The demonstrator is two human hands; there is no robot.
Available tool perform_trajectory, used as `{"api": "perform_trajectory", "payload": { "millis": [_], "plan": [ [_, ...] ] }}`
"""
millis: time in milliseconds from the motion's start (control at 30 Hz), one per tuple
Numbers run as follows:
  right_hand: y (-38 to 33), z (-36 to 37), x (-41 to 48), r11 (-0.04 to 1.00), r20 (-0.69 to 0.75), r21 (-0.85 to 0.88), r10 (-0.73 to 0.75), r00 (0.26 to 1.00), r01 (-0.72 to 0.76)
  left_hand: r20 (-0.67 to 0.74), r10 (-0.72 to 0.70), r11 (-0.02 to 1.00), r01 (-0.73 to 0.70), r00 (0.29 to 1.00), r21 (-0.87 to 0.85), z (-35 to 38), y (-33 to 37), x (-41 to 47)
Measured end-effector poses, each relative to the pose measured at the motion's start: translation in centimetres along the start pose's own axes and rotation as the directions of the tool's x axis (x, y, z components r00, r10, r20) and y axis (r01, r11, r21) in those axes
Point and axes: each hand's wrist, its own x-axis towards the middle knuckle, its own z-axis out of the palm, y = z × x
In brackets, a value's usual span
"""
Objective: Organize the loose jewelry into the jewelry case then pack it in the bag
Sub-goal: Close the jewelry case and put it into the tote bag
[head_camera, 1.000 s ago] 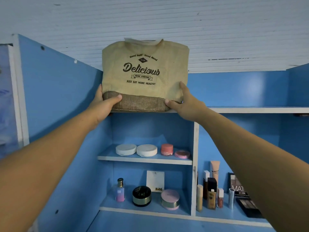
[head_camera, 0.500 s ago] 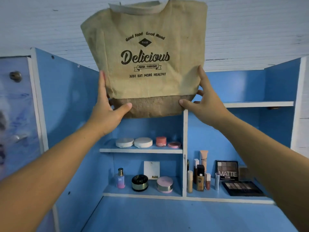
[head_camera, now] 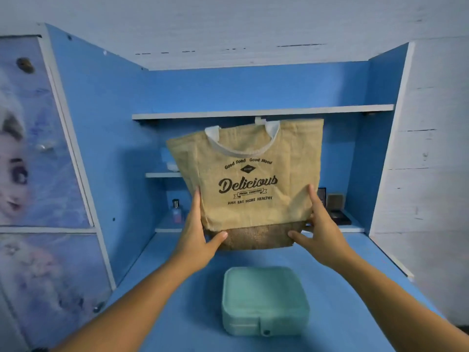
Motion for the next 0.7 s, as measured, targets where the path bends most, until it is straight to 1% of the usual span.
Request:
{"api": "perform_trajectory", "payload": {
  "millis": [133, 233, 333, 433, 500, 600, 667, 700],
  "plan": [
    [2.9, 2.3, -1.1, 0.995, 0.044, -0.032, 0.093, 0.995, -0.091, 0.058, -0.111, 0.991, 0.106, 0.992, 0.085, 1.7, -2.8, -1.0],
    [4.9, 3.7, -1.6, 0.988, 0.094, -0.051, 0.147, 0.985, -0.143, 0.123, -0.188, 0.981, 0.181, 0.975, 0.068, 2.8, -5.1, -1.3],
    [6.6, 4.4, -1.9, 0.980, 0.137, -0.043, 0.200, 0.970, -0.196, 0.163, -0.202, 0.979, 0.193, 0.966, 0.070, 3.8, -6.2, -1.8],
    [7.5, 4.4, -1.9, 0.975, 0.161, -0.058, 0.222, 0.961, -0.216, 0.140, -0.171, 0.983, 0.160, 0.975, 0.086, 4.4, -6.8, -1.8],
    [7.6, 4.1, -1.9, 0.973, 0.183, -0.095, 0.225, 0.957, -0.211, 0.131, -0.177, 0.983, 0.171, 0.975, 0.060, 4.5, -6.7, -2.0],
    [7.1, 3.4, -2.6, 0.964, 0.191, -0.132, 0.253, 0.948, -0.231, 0.147, -0.278, 0.955, 0.289, 0.949, -0.065, 4.3, -5.8, -3.7],
    [6.5, 2.6, -4.1, 0.963, 0.189, -0.129, 0.259, 0.947, -0.238, 0.200, -0.353, 0.922, 0.376, 0.914, -0.091, 3.6, -5.5, -5.6],
    [6.1, 2.2, -5.1, 0.965, 0.209, -0.101, 0.260, 0.943, -0.243, 0.247, -0.362, 0.917, 0.391, 0.899, -0.076, 3.1, -5.6, -6.6]
  ]
}}
